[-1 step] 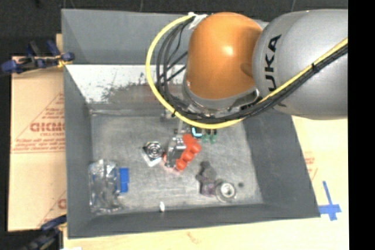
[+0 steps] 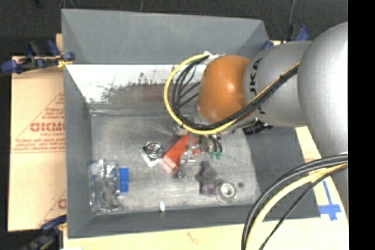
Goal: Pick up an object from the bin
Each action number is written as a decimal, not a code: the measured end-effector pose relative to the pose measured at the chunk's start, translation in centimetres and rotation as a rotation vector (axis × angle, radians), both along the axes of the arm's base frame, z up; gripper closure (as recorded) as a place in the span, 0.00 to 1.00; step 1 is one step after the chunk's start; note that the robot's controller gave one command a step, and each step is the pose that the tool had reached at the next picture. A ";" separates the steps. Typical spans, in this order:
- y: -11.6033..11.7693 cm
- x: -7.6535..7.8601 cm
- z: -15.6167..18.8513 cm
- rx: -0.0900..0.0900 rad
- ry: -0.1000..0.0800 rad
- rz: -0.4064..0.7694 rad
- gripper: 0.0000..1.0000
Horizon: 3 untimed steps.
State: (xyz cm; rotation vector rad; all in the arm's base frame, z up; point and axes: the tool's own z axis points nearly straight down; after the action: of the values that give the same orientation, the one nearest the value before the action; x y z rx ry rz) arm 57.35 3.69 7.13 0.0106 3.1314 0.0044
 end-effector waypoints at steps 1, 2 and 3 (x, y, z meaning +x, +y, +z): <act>0.8 1.4 3.0 -0.004 0.003 0.135 0.00; -0.1 1.7 2.9 -0.006 0.003 0.461 0.00; -0.2 2.1 0.3 -0.009 -0.002 0.696 0.00</act>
Offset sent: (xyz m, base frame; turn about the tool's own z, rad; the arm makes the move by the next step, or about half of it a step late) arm 0.0123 0.0091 0.0287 -0.1360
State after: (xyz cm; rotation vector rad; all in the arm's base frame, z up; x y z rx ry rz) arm 59.41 3.49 7.43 -1.0581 2.9472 -0.0036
